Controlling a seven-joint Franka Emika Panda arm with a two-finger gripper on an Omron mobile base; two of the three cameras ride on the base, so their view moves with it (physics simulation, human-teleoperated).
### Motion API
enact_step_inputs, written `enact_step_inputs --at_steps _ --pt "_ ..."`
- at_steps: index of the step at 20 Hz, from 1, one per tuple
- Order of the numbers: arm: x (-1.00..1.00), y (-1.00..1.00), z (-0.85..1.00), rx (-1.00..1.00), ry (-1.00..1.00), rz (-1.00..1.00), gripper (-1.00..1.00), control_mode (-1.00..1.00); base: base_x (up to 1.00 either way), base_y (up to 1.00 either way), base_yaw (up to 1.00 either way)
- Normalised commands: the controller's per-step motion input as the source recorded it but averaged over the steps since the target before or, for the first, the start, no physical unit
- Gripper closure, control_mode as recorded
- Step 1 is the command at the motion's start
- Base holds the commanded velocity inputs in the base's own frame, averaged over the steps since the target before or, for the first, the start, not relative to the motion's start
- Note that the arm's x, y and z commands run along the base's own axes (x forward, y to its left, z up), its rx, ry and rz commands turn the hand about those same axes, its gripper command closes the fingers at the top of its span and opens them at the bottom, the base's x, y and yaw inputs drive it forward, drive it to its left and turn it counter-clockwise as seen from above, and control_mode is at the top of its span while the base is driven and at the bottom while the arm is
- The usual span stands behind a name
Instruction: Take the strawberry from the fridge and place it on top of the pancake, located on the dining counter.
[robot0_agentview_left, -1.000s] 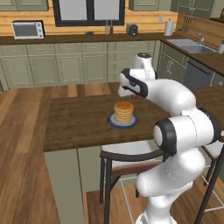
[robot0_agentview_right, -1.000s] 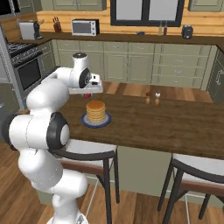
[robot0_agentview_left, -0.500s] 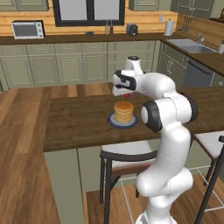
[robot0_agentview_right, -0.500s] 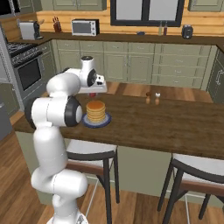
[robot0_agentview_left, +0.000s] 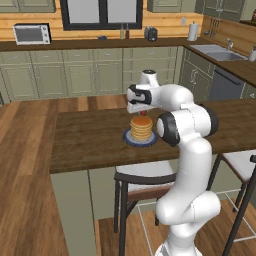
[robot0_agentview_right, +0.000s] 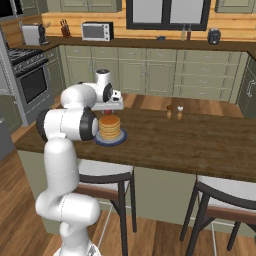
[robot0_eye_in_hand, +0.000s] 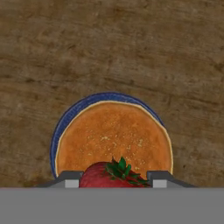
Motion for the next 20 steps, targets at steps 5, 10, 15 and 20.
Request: enact_step_inputs --at_steps 5,10,15,20 --pt "-0.04 0.0 -0.13 -0.02 -0.02 0.0 1.0 -1.0 0.0 0.0 0.0" --pt "-0.04 0.0 -0.1 -0.04 0.0 0.0 1.0 -1.0 0.0 0.0 0.0" --pt "-0.15 0.0 -0.14 -0.03 0.0 0.01 1.0 -1.0 0.0 0.0 0.0" --pt "-0.05 0.0 -0.22 0.0 0.0 0.01 1.0 -1.0 0.0 0.0 0.0"
